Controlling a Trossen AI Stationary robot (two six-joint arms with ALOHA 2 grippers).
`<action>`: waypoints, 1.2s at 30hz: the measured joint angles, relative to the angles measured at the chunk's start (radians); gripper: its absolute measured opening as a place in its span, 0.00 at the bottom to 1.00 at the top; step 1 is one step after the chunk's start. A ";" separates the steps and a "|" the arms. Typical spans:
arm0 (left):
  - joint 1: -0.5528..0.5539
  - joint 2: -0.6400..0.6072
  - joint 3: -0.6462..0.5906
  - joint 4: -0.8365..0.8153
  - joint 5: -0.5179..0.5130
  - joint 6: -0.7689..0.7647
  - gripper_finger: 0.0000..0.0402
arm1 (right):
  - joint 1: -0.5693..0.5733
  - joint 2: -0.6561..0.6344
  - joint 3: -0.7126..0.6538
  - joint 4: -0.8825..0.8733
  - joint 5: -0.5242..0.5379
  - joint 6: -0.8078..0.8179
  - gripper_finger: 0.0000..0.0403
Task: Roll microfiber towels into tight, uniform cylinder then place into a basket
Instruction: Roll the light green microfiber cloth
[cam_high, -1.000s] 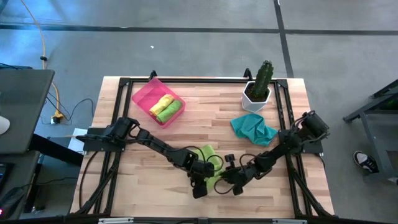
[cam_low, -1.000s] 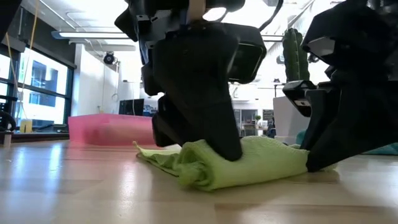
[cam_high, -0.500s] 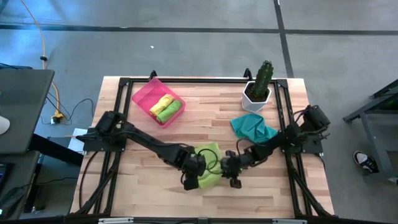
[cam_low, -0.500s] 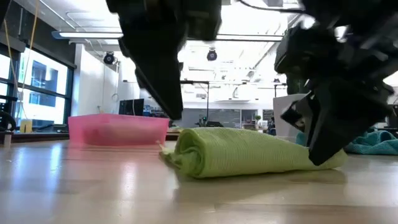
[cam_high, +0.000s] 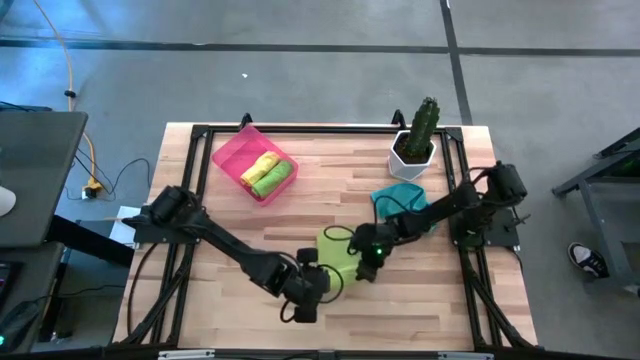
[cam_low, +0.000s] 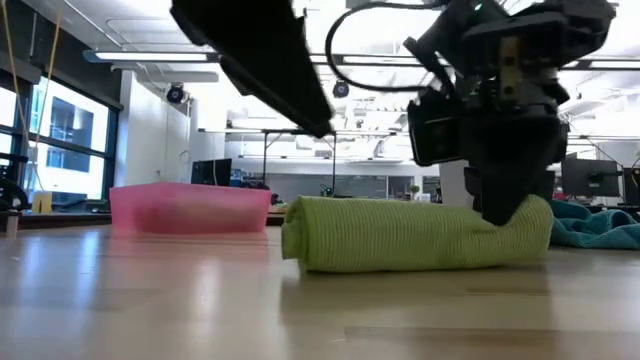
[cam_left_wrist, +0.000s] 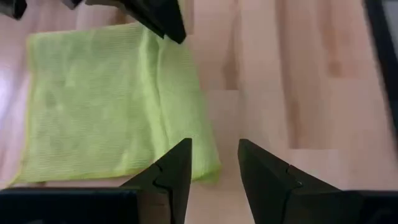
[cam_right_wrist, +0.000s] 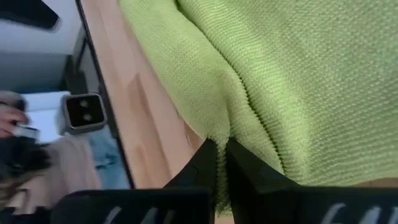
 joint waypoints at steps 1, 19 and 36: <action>-0.001 0.003 0.000 0.003 -0.013 0.011 0.31 | -0.008 0.000 0.000 0.000 -0.013 0.014 0.01; 0.048 0.134 -0.001 0.095 -0.051 0.097 0.51 | -0.032 -0.003 0.003 -0.061 -0.033 0.036 0.01; 0.114 0.155 -0.020 0.125 0.307 -0.085 0.02 | -0.031 -0.005 0.005 -0.062 0.033 -0.254 0.12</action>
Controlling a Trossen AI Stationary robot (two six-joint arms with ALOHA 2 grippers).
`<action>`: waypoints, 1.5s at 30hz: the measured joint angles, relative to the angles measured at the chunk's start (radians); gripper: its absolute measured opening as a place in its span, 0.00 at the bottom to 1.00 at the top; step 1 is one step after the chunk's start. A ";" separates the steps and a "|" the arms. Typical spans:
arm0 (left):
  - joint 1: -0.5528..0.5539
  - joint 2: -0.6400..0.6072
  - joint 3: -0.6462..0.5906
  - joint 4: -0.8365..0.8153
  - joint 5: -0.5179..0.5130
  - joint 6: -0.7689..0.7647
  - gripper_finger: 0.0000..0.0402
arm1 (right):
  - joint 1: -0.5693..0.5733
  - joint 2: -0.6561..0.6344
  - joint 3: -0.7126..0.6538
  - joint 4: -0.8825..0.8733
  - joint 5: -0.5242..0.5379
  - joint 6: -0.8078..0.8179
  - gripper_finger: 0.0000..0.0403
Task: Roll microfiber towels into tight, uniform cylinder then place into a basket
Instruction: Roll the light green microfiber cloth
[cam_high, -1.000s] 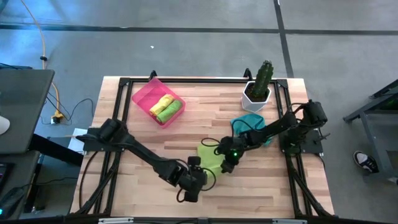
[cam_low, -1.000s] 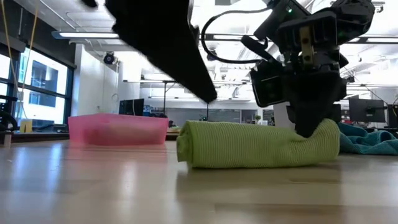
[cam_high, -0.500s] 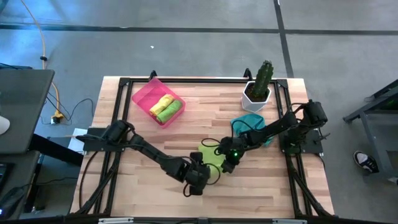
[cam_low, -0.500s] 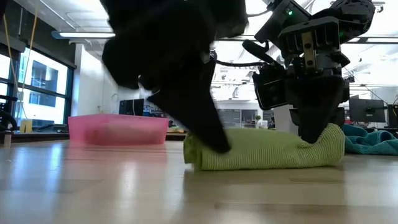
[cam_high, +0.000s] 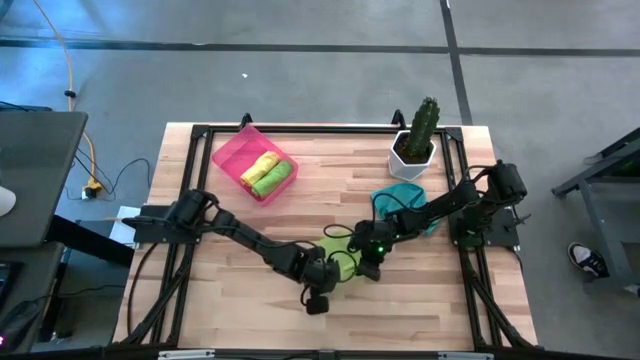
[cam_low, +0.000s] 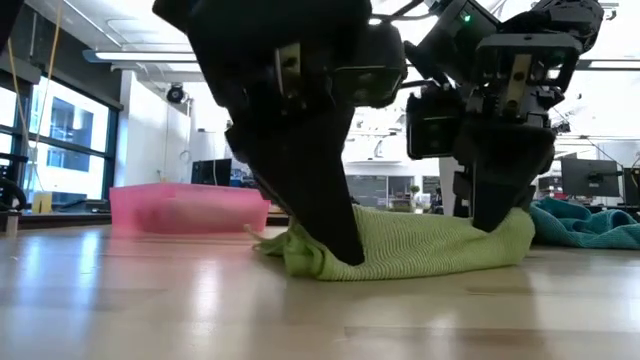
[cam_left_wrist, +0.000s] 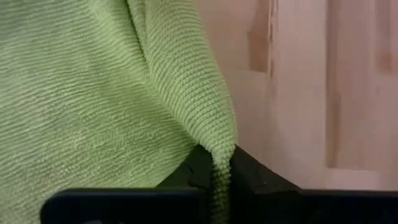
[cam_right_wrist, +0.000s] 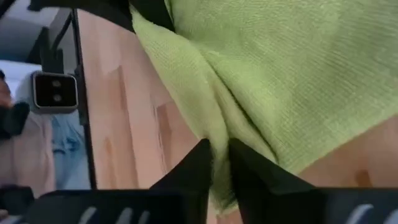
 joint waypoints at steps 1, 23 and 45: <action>-0.002 -0.002 -0.011 0.012 0.006 -0.018 0.03 | 0.000 0.000 0.000 0.000 0.001 -0.022 0.15; 0.011 -0.002 -0.041 0.034 0.035 -0.095 0.05 | 0.219 -0.177 -0.001 -0.031 0.272 -0.814 0.27; 0.027 -0.002 -0.042 0.046 0.039 -0.095 0.05 | 0.221 -0.123 0.004 -0.009 0.533 -0.661 0.27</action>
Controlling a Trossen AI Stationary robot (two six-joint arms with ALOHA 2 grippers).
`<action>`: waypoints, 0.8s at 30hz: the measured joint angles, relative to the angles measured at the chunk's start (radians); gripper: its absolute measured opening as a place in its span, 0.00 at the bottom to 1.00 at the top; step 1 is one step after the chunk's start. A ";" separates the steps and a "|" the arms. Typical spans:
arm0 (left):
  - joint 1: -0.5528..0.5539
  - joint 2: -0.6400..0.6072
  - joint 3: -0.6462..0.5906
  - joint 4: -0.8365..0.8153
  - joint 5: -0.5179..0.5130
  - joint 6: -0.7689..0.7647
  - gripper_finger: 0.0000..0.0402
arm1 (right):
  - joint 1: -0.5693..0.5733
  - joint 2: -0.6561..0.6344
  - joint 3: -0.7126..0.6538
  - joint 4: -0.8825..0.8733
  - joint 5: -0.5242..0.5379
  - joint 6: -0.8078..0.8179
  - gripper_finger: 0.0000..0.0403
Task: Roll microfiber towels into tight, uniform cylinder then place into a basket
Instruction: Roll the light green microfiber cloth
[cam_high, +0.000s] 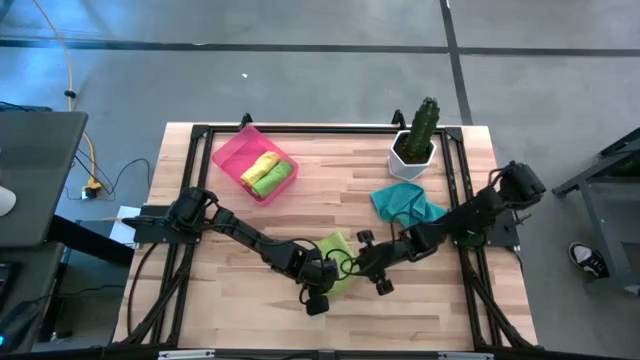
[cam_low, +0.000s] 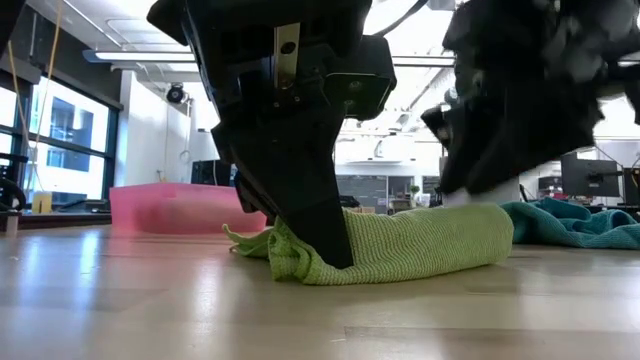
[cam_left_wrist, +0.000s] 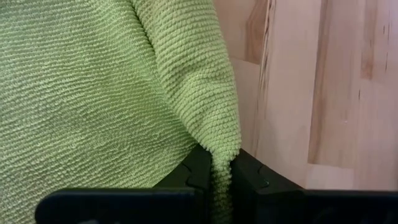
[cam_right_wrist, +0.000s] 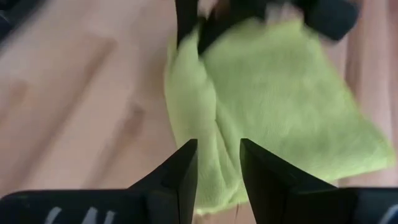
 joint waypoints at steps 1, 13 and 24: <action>0.000 0.000 0.000 0.000 0.000 0.000 0.05 | 0.004 -0.018 0.007 -0.005 0.000 0.011 0.27; 0.000 0.000 0.000 0.002 -0.002 0.000 0.05 | 0.050 0.003 0.011 -0.026 -0.001 0.183 0.27; 0.000 0.001 0.000 0.010 -0.007 0.000 0.05 | 0.047 0.115 0.012 -0.015 0.031 0.161 0.27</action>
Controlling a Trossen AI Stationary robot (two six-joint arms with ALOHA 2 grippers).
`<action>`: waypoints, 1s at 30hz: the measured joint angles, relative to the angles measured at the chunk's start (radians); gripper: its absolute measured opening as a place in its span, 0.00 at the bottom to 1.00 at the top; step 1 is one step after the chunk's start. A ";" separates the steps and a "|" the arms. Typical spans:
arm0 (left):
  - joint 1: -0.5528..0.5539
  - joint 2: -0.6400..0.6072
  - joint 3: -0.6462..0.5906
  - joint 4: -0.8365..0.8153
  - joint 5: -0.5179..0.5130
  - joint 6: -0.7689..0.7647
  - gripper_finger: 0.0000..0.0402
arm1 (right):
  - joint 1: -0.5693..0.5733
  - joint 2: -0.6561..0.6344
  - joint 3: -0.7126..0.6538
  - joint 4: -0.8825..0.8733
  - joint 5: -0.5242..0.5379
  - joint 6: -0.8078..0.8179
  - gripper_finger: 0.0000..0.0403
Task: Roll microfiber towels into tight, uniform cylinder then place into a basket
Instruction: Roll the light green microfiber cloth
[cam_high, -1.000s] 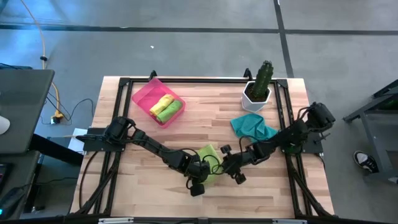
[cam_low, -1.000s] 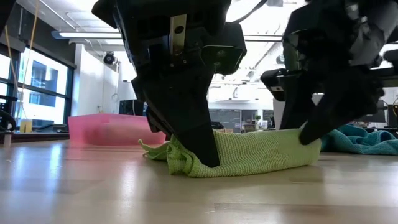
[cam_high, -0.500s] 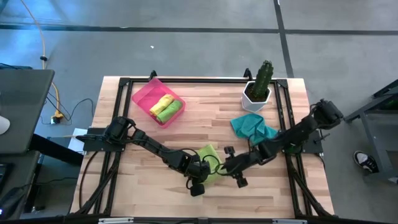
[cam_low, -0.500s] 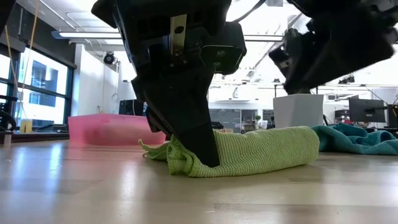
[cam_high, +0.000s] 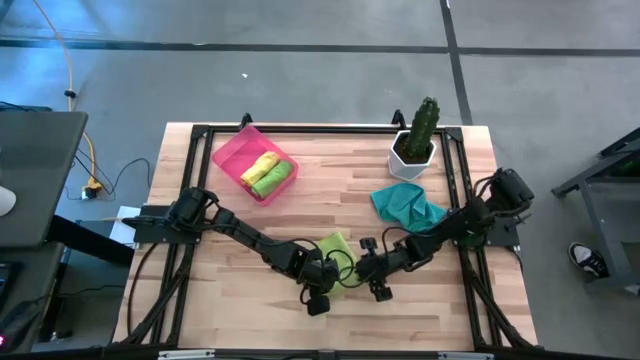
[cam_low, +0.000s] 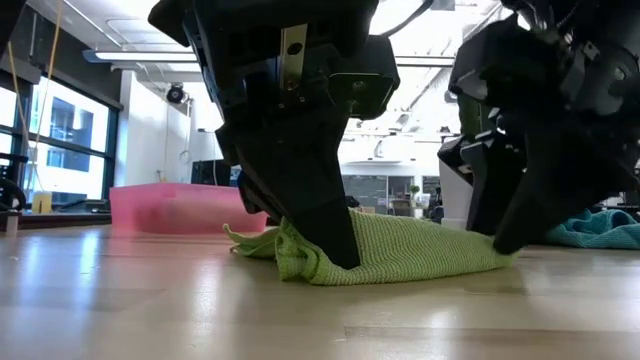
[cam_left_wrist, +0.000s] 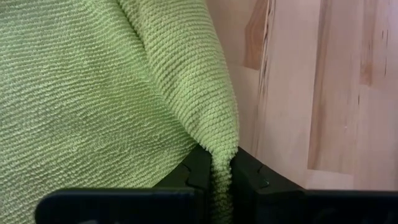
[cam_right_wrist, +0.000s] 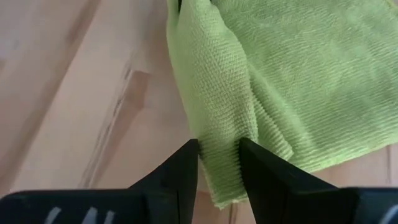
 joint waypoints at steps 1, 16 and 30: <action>0.000 0.000 0.000 0.000 0.000 0.000 0.05 | 0.000 0.003 0.000 0.002 0.005 -0.014 0.27; -0.001 0.000 0.000 -0.002 0.003 -0.001 0.05 | -0.001 0.008 0.000 0.029 0.017 -0.170 0.48; -0.009 0.000 0.000 -0.002 0.047 0.068 0.05 | -0.040 0.029 0.001 0.002 0.039 -0.125 0.44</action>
